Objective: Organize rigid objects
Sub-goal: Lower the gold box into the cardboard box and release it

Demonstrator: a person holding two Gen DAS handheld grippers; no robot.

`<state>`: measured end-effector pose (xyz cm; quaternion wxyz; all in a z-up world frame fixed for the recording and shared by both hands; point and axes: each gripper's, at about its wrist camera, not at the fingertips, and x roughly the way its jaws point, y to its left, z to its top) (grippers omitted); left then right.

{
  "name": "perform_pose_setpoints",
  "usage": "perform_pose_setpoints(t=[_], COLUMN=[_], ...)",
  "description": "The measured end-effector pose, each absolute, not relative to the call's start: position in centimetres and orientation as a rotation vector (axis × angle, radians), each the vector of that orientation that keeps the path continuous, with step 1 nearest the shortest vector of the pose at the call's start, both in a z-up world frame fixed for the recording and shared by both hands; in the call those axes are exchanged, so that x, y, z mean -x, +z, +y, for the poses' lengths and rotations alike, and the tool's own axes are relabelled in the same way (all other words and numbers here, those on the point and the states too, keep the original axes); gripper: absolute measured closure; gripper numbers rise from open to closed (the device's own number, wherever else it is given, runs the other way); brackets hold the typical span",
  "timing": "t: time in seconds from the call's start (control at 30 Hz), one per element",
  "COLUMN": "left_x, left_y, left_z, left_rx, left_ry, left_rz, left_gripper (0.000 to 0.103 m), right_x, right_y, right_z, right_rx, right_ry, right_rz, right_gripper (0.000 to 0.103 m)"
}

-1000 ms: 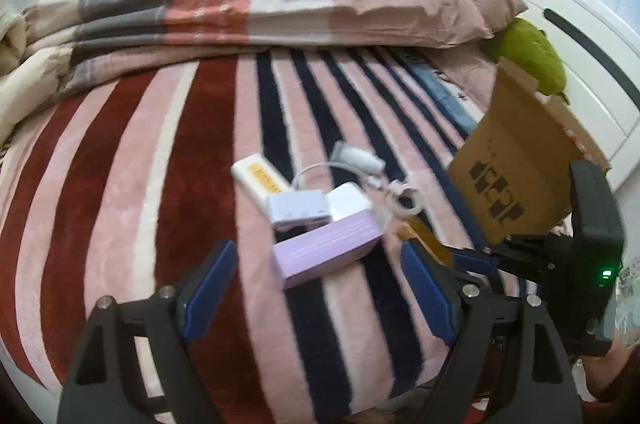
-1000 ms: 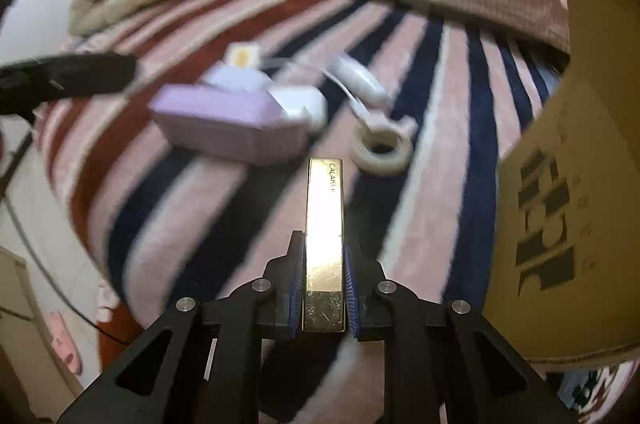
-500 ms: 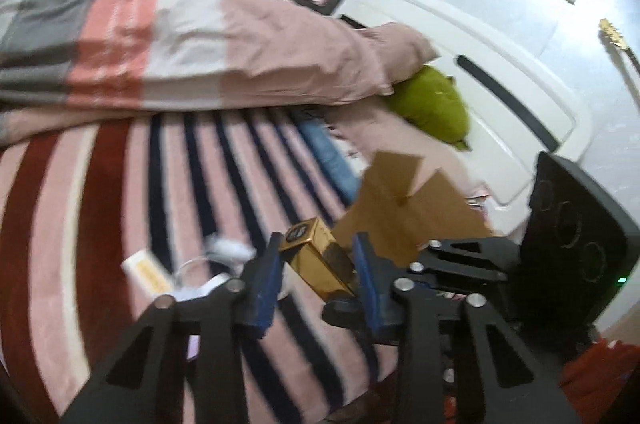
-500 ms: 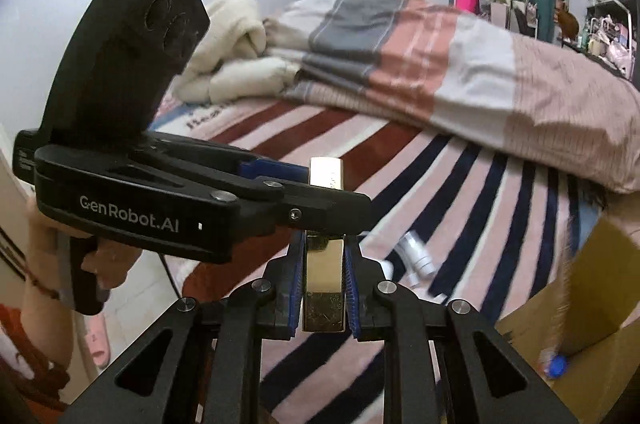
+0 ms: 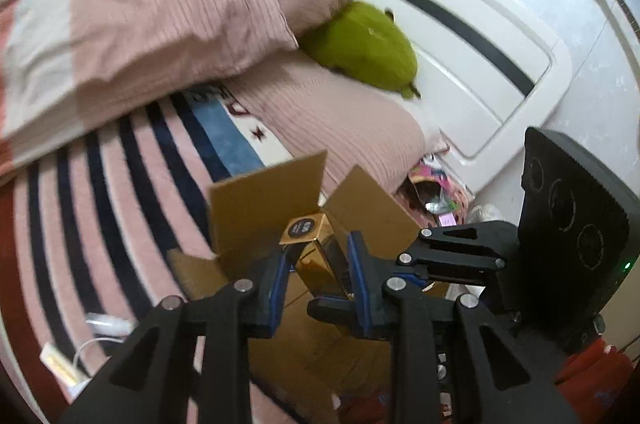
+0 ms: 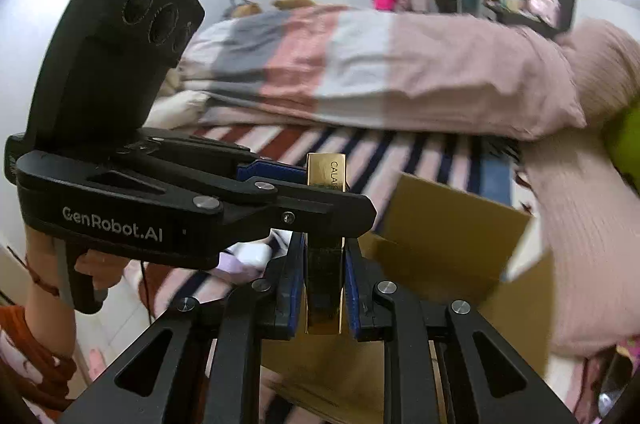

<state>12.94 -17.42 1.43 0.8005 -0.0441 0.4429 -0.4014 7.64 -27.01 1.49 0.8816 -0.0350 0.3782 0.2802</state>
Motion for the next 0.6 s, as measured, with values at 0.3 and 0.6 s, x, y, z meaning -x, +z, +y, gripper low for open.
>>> perform_pose_setpoints(t=[0.3, 0.6], left_x=[-14.0, -12.6], left_y=[-1.4, 1.0], left_z=[-20.4, -15.8], left_rx=[0.023, 0.020], left_ry=[-0.799, -0.680], left_rz=[1.120, 1.014], left_gripper=[0.076, 0.033], right_x=[-10.1, -10.2], right_y=[-2.2, -2.8], right_z=[-29.6, -28.7], right_rx=[0.057, 0.110], right_ry=[0.529, 0.479], right_rz=[0.975, 1.011], right_gripper=[0.090, 0.068])
